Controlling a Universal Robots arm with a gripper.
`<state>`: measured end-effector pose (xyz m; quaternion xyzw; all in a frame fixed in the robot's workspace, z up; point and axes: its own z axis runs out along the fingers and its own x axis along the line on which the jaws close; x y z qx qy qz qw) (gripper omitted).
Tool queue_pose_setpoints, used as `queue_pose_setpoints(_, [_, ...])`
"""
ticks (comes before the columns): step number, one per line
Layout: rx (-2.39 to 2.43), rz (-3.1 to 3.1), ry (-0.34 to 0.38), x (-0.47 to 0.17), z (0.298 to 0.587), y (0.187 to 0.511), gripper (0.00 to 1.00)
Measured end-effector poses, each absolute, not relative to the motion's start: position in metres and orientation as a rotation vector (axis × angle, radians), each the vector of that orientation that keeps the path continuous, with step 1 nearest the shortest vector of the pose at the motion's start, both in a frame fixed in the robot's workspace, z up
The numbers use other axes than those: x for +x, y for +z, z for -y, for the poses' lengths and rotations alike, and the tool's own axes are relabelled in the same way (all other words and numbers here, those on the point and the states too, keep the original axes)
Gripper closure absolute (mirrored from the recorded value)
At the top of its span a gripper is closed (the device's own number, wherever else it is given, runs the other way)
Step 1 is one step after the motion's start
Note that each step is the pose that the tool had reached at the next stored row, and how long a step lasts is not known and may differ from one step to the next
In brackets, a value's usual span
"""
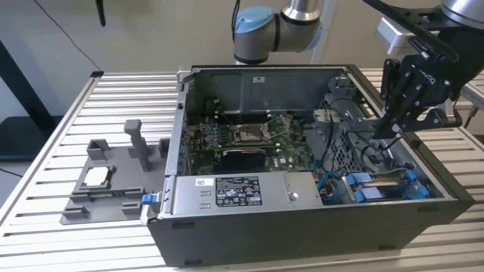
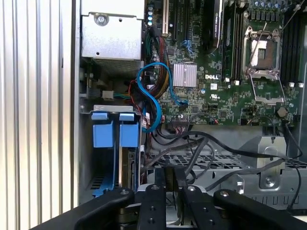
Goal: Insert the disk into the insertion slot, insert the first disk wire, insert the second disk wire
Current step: 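Insert the first disk wire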
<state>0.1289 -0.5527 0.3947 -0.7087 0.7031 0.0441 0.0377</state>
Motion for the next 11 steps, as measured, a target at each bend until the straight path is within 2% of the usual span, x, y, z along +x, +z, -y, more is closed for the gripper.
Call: queue_pose_setpoints(11, [-2.175, -2.158, 0.135, 0.1290, 0.5528, 0.3947, 0.81])
